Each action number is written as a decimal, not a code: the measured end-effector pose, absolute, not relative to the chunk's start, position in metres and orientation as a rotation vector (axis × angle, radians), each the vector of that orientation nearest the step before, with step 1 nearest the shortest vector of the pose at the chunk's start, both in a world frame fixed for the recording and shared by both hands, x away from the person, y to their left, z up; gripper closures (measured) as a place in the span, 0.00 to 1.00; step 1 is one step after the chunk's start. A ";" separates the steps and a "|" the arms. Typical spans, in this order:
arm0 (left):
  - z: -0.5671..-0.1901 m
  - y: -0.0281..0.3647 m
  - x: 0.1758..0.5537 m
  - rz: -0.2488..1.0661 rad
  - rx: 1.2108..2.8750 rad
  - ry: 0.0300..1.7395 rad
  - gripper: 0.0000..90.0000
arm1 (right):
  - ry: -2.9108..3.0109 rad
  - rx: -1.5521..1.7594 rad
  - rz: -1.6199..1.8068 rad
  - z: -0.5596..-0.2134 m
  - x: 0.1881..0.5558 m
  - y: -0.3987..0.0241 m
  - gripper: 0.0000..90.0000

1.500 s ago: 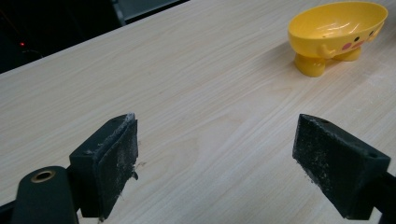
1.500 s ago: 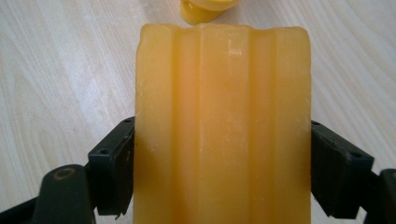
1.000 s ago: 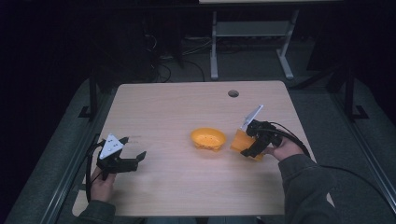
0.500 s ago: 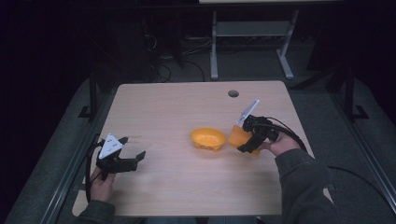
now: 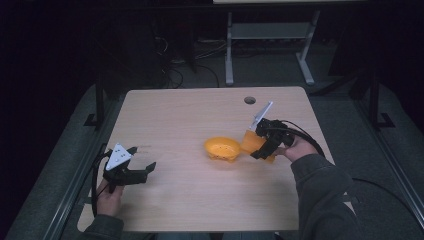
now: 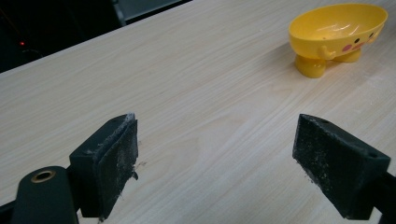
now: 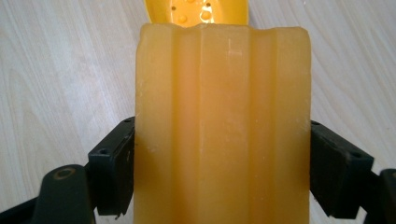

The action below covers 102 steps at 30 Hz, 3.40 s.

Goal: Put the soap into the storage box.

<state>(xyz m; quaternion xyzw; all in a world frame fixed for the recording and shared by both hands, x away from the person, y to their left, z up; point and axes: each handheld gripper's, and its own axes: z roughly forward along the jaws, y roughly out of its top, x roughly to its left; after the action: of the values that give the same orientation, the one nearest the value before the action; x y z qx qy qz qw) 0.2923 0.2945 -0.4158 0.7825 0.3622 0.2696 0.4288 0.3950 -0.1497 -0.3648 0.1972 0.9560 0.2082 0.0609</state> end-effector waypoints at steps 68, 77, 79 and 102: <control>-0.416 0.295 0.294 0.670 1.941 0.904 0.15 | 2.970 0.382 0.568 -0.361 0.433 -0.066 0.23; -0.416 0.295 0.294 0.671 1.942 0.904 0.15 | 2.984 0.365 0.561 -0.368 0.435 -0.059 0.23; -0.416 0.295 0.294 0.669 1.941 0.905 0.15 | 2.991 0.363 0.562 -0.371 0.435 -0.056 0.23; -0.415 0.296 0.294 0.669 1.941 0.905 0.15 | 3.016 0.333 0.541 -0.379 0.437 -0.041 0.23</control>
<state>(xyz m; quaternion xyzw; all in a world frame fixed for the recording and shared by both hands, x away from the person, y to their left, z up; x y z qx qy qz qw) 0.2941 0.2959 -0.4155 0.7794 0.3633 0.2686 0.4341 0.4370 -0.0409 -0.3792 0.1080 0.9781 0.1755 0.0295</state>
